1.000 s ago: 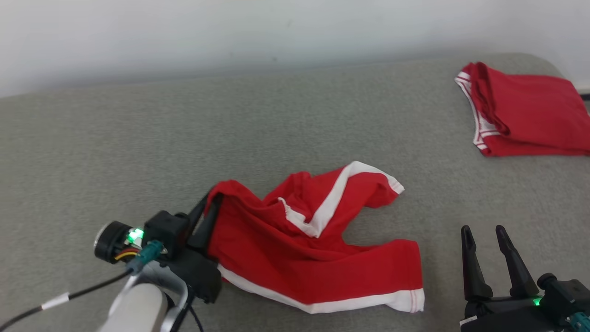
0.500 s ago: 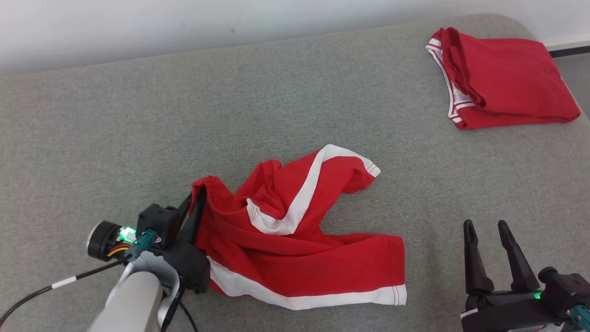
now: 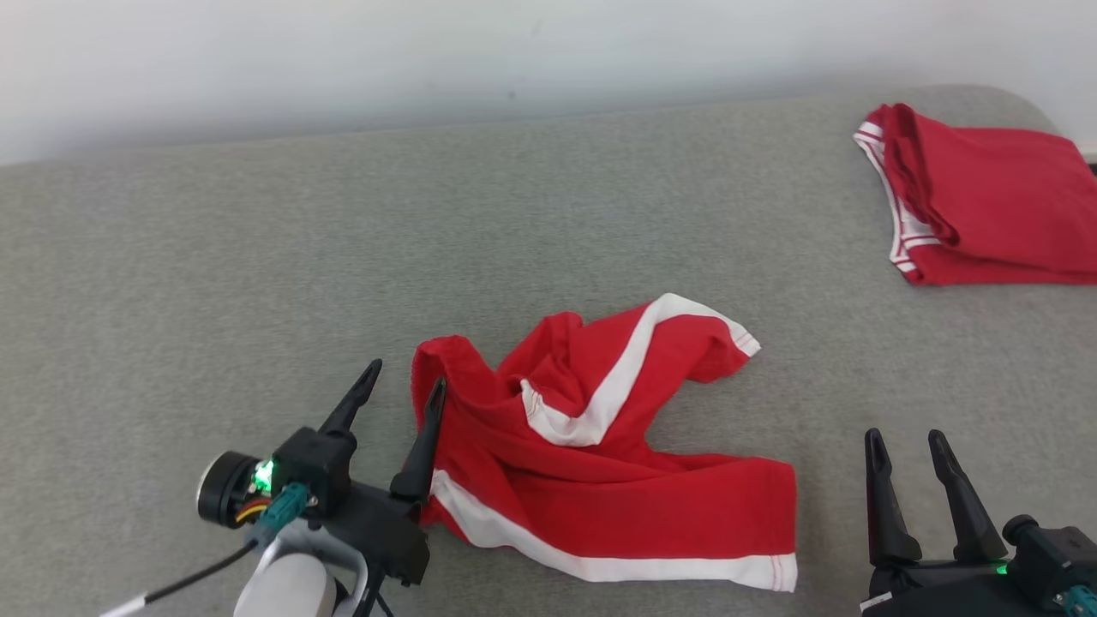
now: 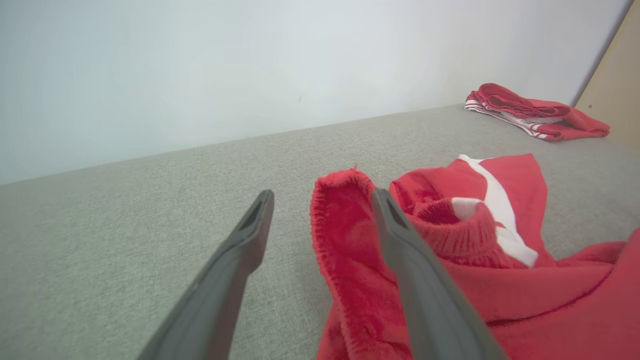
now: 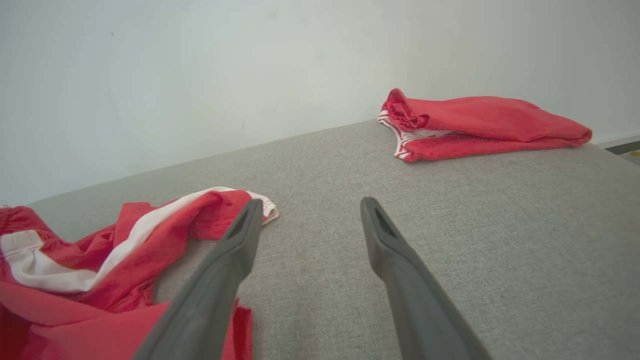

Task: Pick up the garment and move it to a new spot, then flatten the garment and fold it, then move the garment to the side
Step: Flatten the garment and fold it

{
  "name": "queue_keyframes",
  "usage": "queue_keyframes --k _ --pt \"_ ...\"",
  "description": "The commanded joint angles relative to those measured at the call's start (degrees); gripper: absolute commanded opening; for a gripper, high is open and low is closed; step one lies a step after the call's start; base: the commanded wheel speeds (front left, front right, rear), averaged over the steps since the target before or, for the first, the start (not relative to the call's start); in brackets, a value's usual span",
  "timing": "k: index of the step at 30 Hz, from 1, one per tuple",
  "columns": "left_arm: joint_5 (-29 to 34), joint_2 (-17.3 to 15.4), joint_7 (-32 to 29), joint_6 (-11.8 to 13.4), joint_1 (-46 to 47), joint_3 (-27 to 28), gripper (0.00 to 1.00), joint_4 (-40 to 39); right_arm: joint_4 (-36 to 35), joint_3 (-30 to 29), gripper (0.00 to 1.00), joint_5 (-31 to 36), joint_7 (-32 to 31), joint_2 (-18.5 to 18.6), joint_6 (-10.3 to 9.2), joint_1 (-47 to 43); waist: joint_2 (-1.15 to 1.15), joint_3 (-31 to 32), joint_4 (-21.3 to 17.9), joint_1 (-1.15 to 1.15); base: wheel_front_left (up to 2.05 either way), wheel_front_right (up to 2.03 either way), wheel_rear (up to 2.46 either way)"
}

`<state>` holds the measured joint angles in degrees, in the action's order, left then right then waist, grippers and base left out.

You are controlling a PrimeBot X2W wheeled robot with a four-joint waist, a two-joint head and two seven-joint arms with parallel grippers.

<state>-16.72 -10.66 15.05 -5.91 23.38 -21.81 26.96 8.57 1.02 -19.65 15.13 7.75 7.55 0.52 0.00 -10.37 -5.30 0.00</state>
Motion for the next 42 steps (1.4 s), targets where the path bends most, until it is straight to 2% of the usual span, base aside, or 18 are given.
queue_keyframes --k 1,9,16,26,42 --pt "0.1 0.1 0.1 0.3 -1.1 0.2 1.0 -0.7 -0.2 -0.1 1.0 0.0 0.0 -0.1 -0.16 -0.5 0.0 1.1 1.7 0.0 0.0 0.0 0.0" --pt "1.2 -0.2 0.1 2.5 -8.8 5.6 1.0 -11.8 -0.3 0.1 1.0 0.4 0.0 0.1 -0.16 -1.4 0.0 3.2 5.1 0.0 0.0 0.0 0.0" --pt "2.5 -0.6 0.2 3.9 -16.0 12.0 1.0 -17.2 -0.5 0.7 1.0 0.8 0.0 0.2 -0.16 -2.5 0.0 6.1 6.0 0.0 0.0 0.0 0.0" --pt "4.5 1.3 0.2 4.6 -25.4 18.9 1.0 -21.9 -1.4 1.5 1.0 1.8 0.0 0.3 -0.16 -5.9 0.0 10.5 5.3 0.0 0.0 0.0 0.0" --pt "7.5 3.9 0.2 4.0 -30.7 22.2 1.0 -21.8 -3.3 2.1 1.0 2.8 -1.2 -1.5 -0.16 -10.0 0.0 11.6 4.6 0.0 0.0 0.0 0.0"
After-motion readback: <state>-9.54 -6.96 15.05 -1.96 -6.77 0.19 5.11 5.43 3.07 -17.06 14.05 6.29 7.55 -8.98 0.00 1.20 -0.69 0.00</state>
